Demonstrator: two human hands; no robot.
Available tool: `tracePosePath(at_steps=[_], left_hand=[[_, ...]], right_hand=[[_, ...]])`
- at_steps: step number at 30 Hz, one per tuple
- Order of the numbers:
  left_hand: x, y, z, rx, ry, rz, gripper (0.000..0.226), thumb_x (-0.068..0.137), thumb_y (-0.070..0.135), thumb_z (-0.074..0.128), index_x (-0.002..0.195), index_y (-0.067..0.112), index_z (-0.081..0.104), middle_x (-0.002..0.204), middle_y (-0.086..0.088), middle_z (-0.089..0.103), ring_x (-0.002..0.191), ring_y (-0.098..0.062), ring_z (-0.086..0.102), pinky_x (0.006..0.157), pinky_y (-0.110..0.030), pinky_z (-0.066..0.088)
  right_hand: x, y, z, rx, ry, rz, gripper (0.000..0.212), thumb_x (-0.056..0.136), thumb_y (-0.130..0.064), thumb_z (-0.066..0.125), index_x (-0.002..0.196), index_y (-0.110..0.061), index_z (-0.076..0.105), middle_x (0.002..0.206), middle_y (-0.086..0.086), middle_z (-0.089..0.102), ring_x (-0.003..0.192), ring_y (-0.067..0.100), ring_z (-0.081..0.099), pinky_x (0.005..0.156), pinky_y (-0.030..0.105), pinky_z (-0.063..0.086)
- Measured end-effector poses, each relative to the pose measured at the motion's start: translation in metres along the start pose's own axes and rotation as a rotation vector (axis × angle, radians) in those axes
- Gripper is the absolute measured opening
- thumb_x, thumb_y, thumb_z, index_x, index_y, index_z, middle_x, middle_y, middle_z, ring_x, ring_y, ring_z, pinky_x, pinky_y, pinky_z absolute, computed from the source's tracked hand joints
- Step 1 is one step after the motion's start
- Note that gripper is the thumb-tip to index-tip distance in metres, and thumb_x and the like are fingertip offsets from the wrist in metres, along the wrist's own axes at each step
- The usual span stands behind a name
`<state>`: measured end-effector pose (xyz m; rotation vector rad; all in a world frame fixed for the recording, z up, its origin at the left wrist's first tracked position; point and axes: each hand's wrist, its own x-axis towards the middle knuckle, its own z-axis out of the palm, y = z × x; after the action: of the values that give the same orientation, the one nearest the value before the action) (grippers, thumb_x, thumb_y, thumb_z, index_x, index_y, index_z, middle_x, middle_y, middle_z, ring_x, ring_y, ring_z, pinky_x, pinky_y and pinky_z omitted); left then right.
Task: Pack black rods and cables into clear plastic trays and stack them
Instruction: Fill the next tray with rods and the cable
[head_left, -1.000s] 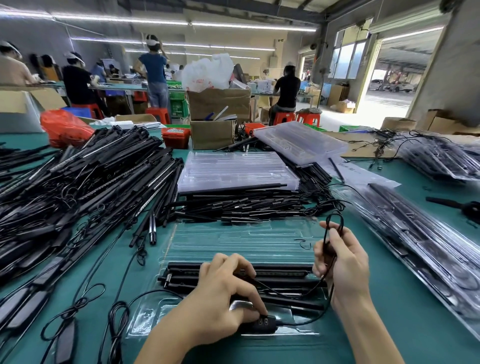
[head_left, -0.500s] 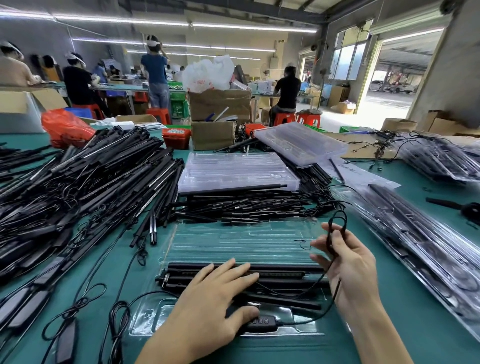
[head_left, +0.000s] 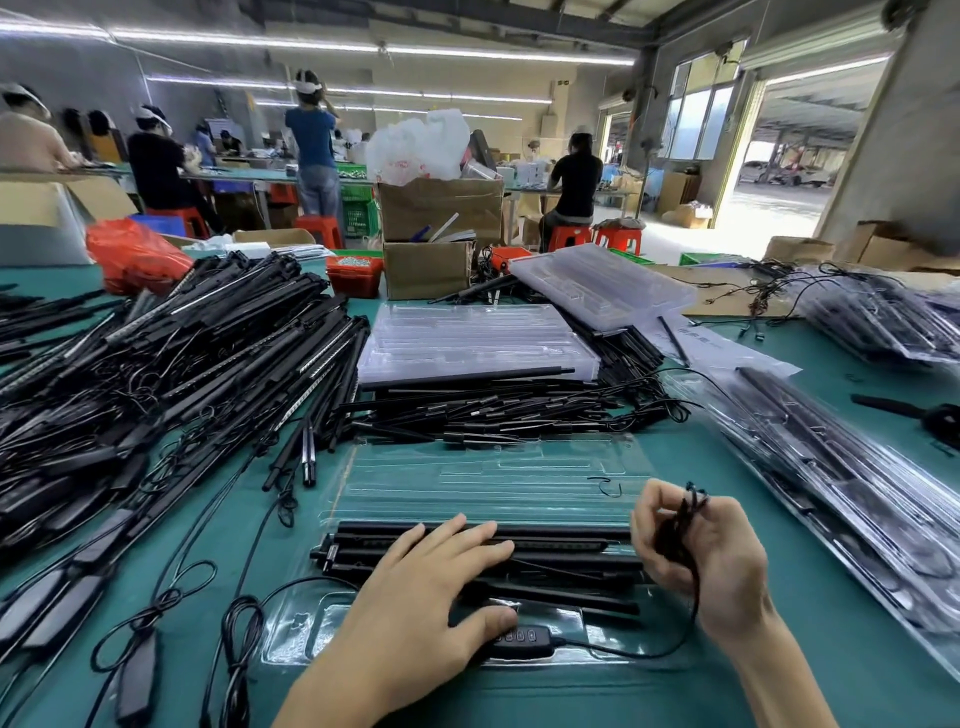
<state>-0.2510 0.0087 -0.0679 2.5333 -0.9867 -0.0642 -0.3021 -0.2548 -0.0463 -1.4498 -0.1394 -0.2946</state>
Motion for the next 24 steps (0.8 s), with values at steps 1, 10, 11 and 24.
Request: tracePosePath(at_steps=[1, 10, 11, 24], left_hand=[[0.0, 0.0, 0.0, 0.002, 0.001, 0.001, 0.062, 0.09, 0.078, 0.036, 0.148, 0.059, 0.024, 0.152, 0.047, 0.006, 0.138, 0.023, -0.016, 0.119, -0.02, -0.013], [-0.001, 0.001, 0.0, 0.009, -0.003, -0.002, 0.06, 0.092, 0.075, 0.036, 0.149, 0.059, 0.023, 0.152, 0.046, 0.004, 0.138, 0.023, -0.017, 0.12, -0.021, -0.012], [-0.001, 0.001, 0.0, 0.01, -0.001, -0.003, 0.06, 0.092, 0.074, 0.037, 0.149, 0.058, 0.023, 0.152, 0.046, 0.004, 0.138, 0.023, -0.016, 0.12, -0.021, -0.012], [-0.003, 0.002, -0.001, -0.051, 0.012, -0.003, 0.053, 0.092, 0.072, 0.041, 0.141, 0.054, 0.032, 0.152, 0.045, 0.011, 0.139, 0.023, -0.011, 0.121, -0.023, -0.009]], right_hand=[[-0.001, 0.0, 0.001, -0.028, 0.021, -0.04, 0.044, 0.078, -0.045, 0.031, 0.06, -0.008, 0.045, 0.053, 0.012, 0.034, 0.046, 0.014, 0.023, 0.043, 0.022, 0.017], [-0.008, 0.001, 0.002, -0.409, 0.136, -0.138, 0.035, 0.08, -0.037, 0.029, 0.049, -0.021, 0.029, 0.051, 0.008, 0.031, 0.057, 0.032, 0.027, 0.059, 0.042, 0.025], [-0.01, -0.001, 0.003, -0.432, 0.145, -0.127, 0.035, 0.079, -0.039, 0.033, 0.049, -0.02, 0.028, 0.052, 0.011, 0.03, 0.059, 0.035, 0.028, 0.06, 0.044, 0.025], [-0.021, -0.002, 0.002, -0.651, 0.012, -0.133, 0.014, 0.075, -0.017, 0.06, 0.081, -0.023, 0.049, 0.047, 0.001, 0.042, 0.046, 0.009, 0.027, 0.046, 0.025, 0.022]])
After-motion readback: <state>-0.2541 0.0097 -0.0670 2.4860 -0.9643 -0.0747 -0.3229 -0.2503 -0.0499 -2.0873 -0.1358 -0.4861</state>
